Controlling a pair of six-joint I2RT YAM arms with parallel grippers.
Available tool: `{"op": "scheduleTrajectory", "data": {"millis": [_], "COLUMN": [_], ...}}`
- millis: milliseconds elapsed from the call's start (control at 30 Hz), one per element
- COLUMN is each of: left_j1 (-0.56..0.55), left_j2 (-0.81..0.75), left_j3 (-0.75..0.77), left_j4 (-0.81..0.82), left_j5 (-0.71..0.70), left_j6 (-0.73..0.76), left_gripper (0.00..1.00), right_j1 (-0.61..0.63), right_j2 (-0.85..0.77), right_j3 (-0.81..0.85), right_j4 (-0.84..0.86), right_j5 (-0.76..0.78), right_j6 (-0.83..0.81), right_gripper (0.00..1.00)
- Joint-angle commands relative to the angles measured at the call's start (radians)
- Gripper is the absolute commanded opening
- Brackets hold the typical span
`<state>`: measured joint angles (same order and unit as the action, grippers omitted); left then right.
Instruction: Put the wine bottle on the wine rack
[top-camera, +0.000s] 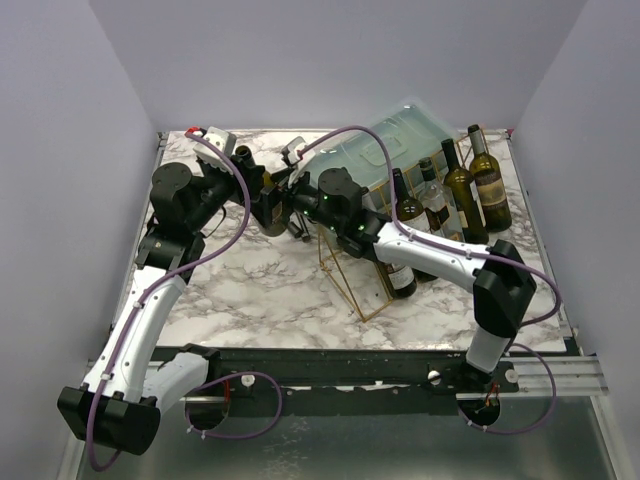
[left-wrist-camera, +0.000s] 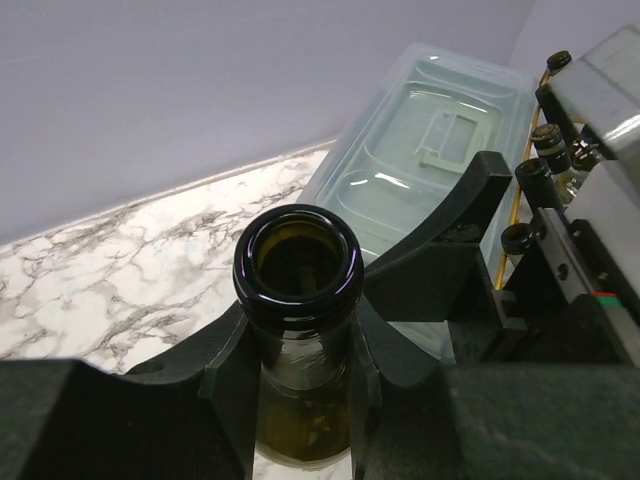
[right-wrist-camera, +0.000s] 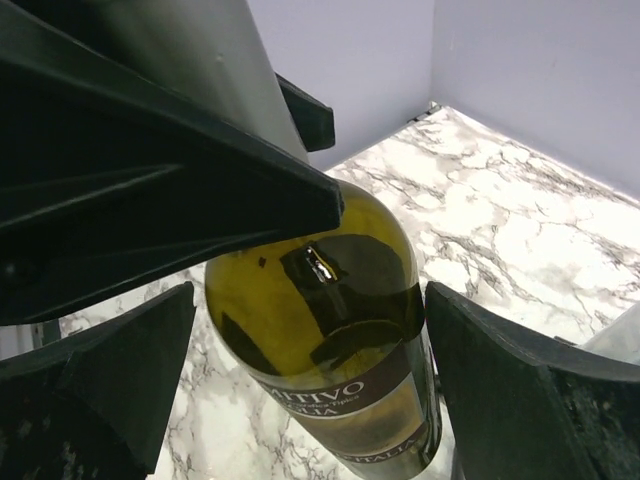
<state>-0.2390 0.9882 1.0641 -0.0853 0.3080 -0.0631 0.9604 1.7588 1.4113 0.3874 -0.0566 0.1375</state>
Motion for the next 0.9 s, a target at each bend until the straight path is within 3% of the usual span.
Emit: {"op": "scheduleTrajectory", "data": {"millis": [0, 367, 500, 667, 833, 867], "left_j1": [-0.005, -0.005, -0.005, -0.005, -0.005, -0.005], "left_j2": [-0.013, 0.000, 0.002, -0.004, -0.005, -0.007], "left_j3": [0.023, 0.023, 0.023, 0.017, 0.016, 0.016], "left_j4": [0.140, 0.147, 0.148, 0.150, 0.153, 0.153], "left_j5": [0.048, 0.062, 0.054, 0.048, 0.048, 0.048], "left_j6": [-0.013, -0.024, -0.023, -0.021, -0.024, -0.023], "left_gripper": [0.00, 0.00, 0.00, 0.27, 0.45, 0.51], "right_j1": [0.008, 0.007, 0.008, 0.007, 0.007, 0.008], "right_j2": [0.048, 0.095, 0.092, 0.070, 0.040, 0.036], "right_j3": [0.036, 0.060, 0.063, 0.044, 0.007, 0.000], "right_j4": [0.007, -0.013, -0.029, -0.043, -0.042, -0.043], "right_j5": [0.036, 0.106, 0.077, -0.006, -0.061, -0.067], "right_j6": [0.012, 0.055, 0.071, 0.132, 0.192, 0.204], "right_gripper": [1.00, 0.97, 0.77, 0.44, 0.01, 0.01]}}
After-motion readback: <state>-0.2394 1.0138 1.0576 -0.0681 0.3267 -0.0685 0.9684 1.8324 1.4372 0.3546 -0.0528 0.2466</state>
